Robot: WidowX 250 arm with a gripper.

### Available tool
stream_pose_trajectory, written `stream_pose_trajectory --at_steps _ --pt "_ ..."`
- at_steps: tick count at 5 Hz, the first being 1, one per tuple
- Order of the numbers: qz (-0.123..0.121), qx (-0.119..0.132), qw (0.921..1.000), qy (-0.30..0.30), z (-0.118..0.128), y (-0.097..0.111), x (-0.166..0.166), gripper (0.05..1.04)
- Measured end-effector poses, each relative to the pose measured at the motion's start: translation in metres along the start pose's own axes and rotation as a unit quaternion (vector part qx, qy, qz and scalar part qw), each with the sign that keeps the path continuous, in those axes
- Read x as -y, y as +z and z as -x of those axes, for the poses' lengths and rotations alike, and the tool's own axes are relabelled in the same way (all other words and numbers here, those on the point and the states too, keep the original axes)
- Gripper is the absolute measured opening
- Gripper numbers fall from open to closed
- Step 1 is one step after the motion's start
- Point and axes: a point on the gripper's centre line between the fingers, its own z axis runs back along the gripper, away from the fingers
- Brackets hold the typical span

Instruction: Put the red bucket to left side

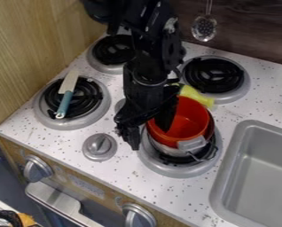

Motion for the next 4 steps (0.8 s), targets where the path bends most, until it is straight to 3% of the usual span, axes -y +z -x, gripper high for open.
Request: stream_pose_trajectory --at_steps 2,4 --pt "-0.003 0.01 0.9958 0.091 0.01 -0.013 0.004 1.001" --pt "-0.002 0.029 0.993 0.114 0.017 -0.02 0.007 1.001"
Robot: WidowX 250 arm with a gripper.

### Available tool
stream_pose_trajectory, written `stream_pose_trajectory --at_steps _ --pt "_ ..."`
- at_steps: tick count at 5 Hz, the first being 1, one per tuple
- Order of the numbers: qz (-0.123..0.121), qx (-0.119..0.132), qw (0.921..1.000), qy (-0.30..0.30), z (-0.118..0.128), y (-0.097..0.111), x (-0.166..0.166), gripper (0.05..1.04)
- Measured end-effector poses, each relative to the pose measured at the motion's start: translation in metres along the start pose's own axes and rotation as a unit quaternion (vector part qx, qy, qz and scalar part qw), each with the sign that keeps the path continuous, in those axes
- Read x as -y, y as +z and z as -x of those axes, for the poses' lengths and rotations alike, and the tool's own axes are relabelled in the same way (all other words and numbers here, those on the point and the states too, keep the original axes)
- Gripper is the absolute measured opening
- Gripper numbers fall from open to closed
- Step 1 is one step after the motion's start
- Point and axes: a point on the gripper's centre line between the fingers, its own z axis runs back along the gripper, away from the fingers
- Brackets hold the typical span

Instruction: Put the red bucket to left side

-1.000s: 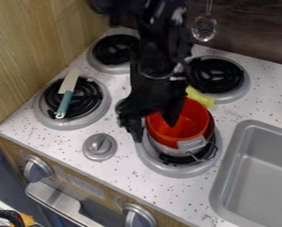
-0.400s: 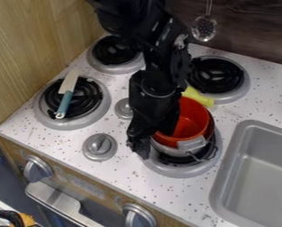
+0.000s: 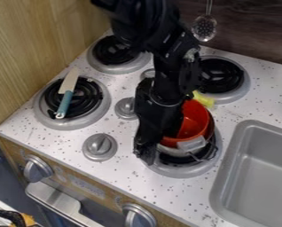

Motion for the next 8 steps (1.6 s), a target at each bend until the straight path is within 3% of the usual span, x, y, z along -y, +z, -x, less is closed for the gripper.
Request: stream_pose_trajectory --at_steps 1,2,3,4,5,6,8 --pt "0.026 -0.008 0.9996 -0.004 0.0 -0.003 0.003 0.952" --pt "0.028 -0.014 0.9995 -0.006 -0.001 -0.004 0.005 0.627" --pt "0.027 -0.007 0.9996 -0.005 -0.003 -0.004 0.005 0.375" --pt "0.027 -0.009 0.9994 -0.021 -0.001 -0.004 0.006 0.194" --pt "0.029 -0.007 0.9991 -0.029 -0.002 -0.002 0.005 0.142" --pt "0.048 -0.012 0.998 -0.04 -0.019 0.01 0.001 0.109" --pt "0.056 -0.002 0.998 -0.03 -0.036 0.025 0.0 0.108"
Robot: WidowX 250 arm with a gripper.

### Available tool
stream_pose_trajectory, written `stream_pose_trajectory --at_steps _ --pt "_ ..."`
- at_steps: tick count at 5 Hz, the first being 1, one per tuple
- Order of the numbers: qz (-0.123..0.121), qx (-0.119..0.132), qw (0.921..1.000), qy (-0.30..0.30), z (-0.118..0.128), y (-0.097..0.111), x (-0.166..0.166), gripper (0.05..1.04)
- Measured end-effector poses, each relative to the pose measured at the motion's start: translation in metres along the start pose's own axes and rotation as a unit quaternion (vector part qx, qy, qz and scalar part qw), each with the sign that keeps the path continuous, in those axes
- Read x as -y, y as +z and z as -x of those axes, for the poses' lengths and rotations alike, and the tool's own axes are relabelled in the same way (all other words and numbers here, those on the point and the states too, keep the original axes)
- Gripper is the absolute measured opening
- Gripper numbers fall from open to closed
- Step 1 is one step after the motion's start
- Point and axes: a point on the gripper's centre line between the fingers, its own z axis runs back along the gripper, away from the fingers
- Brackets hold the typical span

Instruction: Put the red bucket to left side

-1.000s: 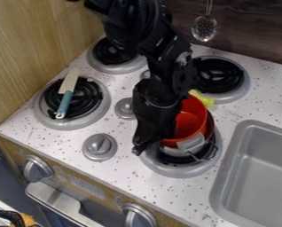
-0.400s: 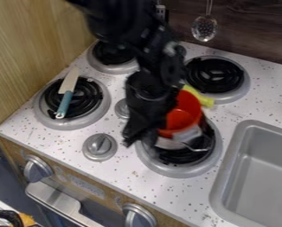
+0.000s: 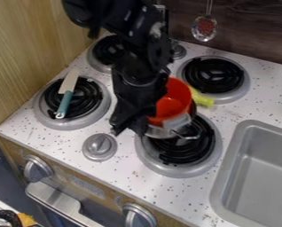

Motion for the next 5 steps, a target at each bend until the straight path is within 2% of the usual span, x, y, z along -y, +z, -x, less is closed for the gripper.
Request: stream_pose_trajectory --at_steps 1,2,3,4,5 --pt "0.028 0.02 0.9993 -0.013 -0.015 0.008 0.018 0.108" --pt "0.025 0.036 0.9989 -0.016 -0.039 0.007 0.034 0.108" --pt "0.033 0.067 0.9971 -0.013 -0.057 0.01 0.044 0.108" --pt "0.046 0.087 0.9951 -0.003 -0.078 0.003 0.046 0.108" --pt "0.065 0.094 0.9934 0.002 -0.094 -0.008 0.054 0.108"
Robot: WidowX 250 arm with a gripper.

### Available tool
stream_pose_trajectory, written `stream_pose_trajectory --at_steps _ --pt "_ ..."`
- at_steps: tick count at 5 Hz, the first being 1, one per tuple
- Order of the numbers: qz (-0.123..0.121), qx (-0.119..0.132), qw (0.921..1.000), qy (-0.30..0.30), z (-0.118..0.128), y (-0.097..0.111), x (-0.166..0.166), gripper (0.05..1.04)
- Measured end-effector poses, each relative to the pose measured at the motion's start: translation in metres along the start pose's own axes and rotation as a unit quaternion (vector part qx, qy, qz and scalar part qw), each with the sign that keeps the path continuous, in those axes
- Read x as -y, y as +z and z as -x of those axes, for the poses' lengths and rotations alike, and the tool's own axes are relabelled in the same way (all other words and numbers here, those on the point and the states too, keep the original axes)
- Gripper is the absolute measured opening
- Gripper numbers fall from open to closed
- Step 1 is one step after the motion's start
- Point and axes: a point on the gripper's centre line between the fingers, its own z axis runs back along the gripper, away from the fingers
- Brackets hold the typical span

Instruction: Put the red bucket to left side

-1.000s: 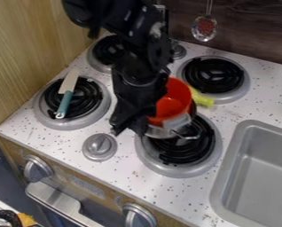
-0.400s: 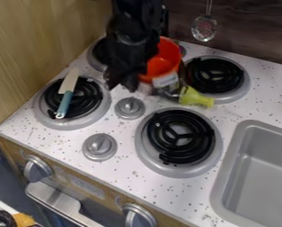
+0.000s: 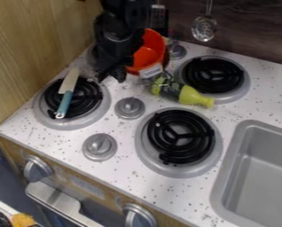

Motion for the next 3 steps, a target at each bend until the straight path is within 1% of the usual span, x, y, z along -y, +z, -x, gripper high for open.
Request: stream_pose_trajectory --at_steps 1,2,3 --pt "0.005 0.001 1.0 0.001 -0.016 -0.014 0.003 0.108" --pt "0.003 -0.002 1.0 -0.002 -0.021 -0.023 0.0 0.108" --pt "-0.001 -0.013 0.9999 0.007 -0.03 -0.032 0.0 0.108"
